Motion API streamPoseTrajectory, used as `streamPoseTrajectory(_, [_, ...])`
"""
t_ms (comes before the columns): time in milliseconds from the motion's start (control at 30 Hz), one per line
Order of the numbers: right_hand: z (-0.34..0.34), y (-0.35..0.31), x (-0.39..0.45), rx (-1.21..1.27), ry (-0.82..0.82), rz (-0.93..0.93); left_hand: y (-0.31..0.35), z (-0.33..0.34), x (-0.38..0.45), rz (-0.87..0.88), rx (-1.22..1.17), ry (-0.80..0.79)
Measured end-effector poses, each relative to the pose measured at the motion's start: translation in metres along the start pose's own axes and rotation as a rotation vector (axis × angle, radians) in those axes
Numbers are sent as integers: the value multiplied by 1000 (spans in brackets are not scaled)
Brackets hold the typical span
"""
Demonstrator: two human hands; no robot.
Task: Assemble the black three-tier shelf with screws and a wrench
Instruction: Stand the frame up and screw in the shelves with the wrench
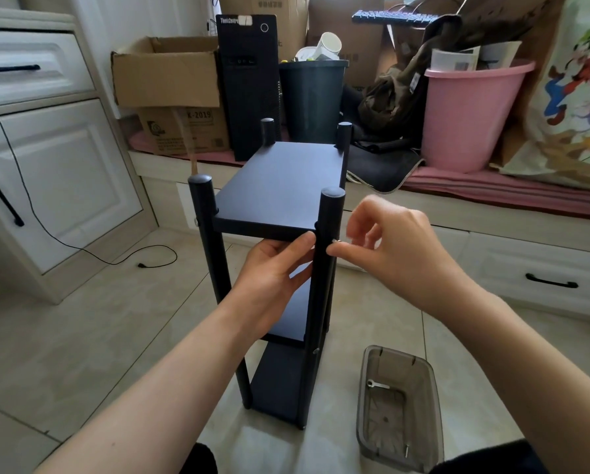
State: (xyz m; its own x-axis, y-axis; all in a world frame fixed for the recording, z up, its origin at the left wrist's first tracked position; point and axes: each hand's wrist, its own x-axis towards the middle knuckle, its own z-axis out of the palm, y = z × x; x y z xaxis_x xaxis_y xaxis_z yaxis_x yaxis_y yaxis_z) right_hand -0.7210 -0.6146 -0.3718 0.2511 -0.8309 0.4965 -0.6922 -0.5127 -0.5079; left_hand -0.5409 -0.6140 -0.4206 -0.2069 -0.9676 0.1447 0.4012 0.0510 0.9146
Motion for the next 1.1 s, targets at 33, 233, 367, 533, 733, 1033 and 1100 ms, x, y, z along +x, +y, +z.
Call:
streamPoseTrajectory(33, [2,-2,-2,-22,10,-14,0,0,0,1,-3,-1])
streamPoseTrajectory(233, [2,-3,-5,-36,12,29,0,1,-1,-6,-9,1])
streamPoseTrajectory(367, [6,-9,-9,-103,7,14,0,2,-1,-9,6,12])
streamPoseTrajectory(533, [8,-12,-8,-60,-32,56,1,2,-2,-14,1,15])
streamPoseTrajectory(733, [5,-8,-7,2,-135,68,2,3,-1,-25,10,26])
streamPoseTrajectory(1033, [-4,9,6,315,-171,248,4,2,-2,6,71,56])
streamPoseTrajectory(1100, [-6,12,10,439,-247,290,7,2,-5,-21,136,74])
